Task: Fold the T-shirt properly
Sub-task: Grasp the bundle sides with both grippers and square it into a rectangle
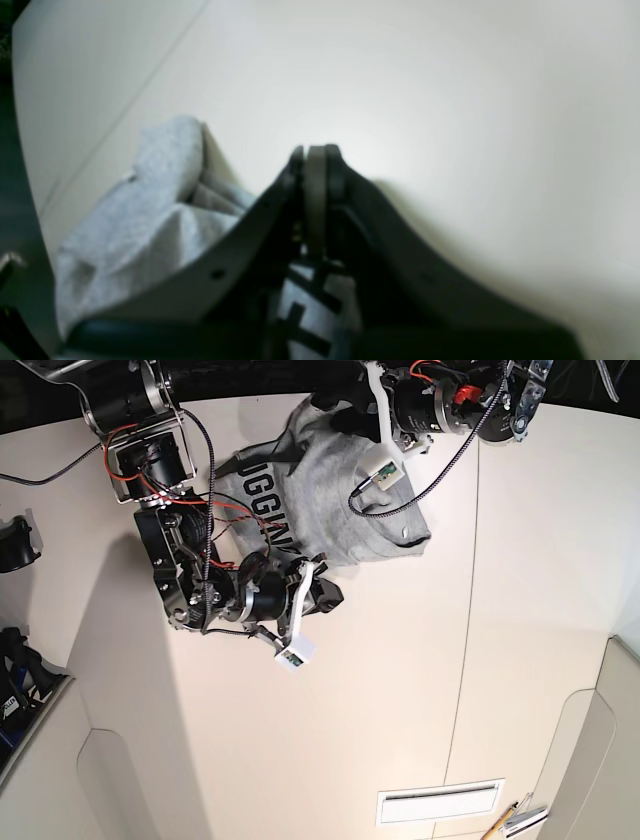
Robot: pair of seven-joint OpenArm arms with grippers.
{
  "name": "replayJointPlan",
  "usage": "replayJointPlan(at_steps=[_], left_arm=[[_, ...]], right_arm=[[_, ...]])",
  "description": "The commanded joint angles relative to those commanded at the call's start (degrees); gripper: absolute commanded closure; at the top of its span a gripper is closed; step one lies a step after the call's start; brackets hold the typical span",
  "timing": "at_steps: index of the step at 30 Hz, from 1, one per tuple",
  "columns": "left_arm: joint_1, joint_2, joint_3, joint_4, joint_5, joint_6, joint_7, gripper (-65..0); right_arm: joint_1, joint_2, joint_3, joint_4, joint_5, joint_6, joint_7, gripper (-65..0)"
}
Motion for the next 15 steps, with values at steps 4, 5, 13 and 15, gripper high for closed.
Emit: replayJointPlan(at_steps=[4,5,13,15], left_arm=[[-1.4,0.0,0.0,-4.2,0.4,0.0,0.0,-29.6],[-1.8,0.0,0.0,-5.2,0.6,0.0,0.1,-29.6],[-6.7,-0.5,-2.9,-9.4,4.7,0.0,0.3,-29.6],[-7.8,-0.5,-4.8,-9.4,5.1,0.0,0.2,-29.6]], right_arm=[[0.0,0.2,-0.9,-2.8,-0.4,-0.02,-0.1,0.0],[0.0,0.5,-0.9,-2.9,-0.4,-0.02,-0.2,0.0],[0.0,5.4,-0.8,-2.9,2.8,-0.02,-2.4,0.0],[0.0,6.8,-0.8,-2.9,4.9,0.02,-4.1,0.0]])
